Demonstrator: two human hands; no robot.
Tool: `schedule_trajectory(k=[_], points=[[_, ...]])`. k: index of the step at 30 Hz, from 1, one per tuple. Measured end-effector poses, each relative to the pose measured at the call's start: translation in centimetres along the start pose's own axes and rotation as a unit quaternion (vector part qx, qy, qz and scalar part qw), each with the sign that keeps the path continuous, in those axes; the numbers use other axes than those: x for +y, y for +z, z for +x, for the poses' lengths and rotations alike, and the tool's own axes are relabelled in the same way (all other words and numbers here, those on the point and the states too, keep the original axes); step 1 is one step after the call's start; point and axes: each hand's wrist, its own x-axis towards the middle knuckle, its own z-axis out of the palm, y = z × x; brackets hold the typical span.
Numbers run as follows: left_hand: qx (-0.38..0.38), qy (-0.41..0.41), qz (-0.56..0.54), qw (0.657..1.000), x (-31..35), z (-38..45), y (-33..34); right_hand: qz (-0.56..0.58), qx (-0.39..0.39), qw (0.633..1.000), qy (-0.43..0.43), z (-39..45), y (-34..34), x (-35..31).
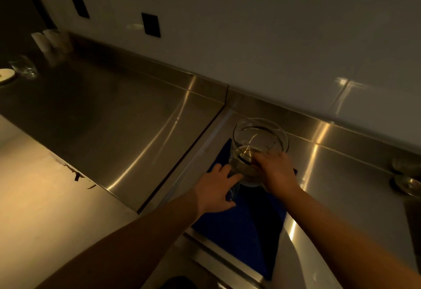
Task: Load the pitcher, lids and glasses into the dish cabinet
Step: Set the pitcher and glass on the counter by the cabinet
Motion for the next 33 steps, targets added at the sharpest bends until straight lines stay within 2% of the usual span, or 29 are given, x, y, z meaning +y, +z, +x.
schedule_trajectory(k=[8, 16, 20, 27, 31, 33], points=[[0.028, -0.066, -0.004, 0.997, -6.7, -5.2, -2.3, 0.021, -0.004, 0.998, -0.063, 5.0, 0.5, -7.4], [0.033, -0.163, -0.019, 0.986, -15.9, -13.2, -5.1, 0.054, -0.068, 0.991, -0.098, 10.7, 3.6, -18.4], [0.027, -0.193, -0.005, 0.981, -21.5, -17.9, -6.0, 0.082, -0.063, 0.989, -0.109, 13.6, 5.3, -24.8], [0.037, -0.239, 0.009, 0.97, -31.9, -26.0, -6.3, 0.124, -0.025, 0.982, -0.141, 18.5, 7.9, -35.5], [0.045, -0.26, 0.021, 0.964, -36.6, -29.6, -6.4, 0.145, 0.075, 0.961, -0.223, 21.1, 8.9, -40.7], [0.048, -0.271, 0.016, 0.961, -38.9, -31.0, -6.2, 0.152, 0.067, 0.957, -0.237, 22.7, 9.5, -42.9]])
